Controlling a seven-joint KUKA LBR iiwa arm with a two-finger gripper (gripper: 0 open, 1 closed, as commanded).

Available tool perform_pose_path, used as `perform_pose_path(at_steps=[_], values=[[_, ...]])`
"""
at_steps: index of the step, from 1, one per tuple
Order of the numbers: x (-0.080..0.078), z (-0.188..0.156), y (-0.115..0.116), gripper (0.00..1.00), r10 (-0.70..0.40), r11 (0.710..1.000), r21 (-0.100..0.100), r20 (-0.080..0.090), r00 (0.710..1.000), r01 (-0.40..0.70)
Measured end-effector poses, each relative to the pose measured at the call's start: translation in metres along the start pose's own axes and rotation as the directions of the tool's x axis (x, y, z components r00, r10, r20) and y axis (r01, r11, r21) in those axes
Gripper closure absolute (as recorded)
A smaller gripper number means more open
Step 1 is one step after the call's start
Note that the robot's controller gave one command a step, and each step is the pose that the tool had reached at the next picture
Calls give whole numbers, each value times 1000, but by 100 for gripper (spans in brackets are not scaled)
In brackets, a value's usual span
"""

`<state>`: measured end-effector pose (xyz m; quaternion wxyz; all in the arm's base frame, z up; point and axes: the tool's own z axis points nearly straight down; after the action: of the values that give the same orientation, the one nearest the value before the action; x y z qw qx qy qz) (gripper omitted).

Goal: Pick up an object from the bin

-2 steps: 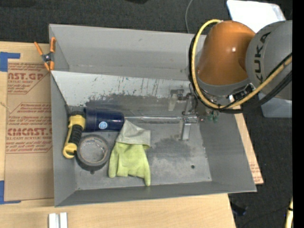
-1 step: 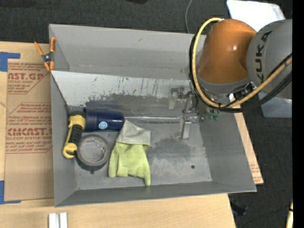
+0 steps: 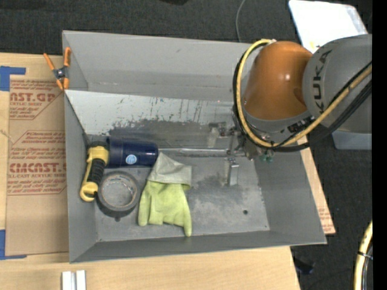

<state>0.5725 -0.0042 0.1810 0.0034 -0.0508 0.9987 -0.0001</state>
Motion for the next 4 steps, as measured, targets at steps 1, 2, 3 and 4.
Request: perform_pose_path(at_steps=[1, 2, 3, 4], values=[[12, 54, 5, 0, 98, 995, -1, 1, 995, -98], [10, 89, 11, 0, 134, 991, 0, 0, 991, -134], [-4, 90, 22, 0, 136, 991, -1, -1, 991, -136], [-11, 100, 42, 0, 309, 951, -1, -1, 951, -309]])
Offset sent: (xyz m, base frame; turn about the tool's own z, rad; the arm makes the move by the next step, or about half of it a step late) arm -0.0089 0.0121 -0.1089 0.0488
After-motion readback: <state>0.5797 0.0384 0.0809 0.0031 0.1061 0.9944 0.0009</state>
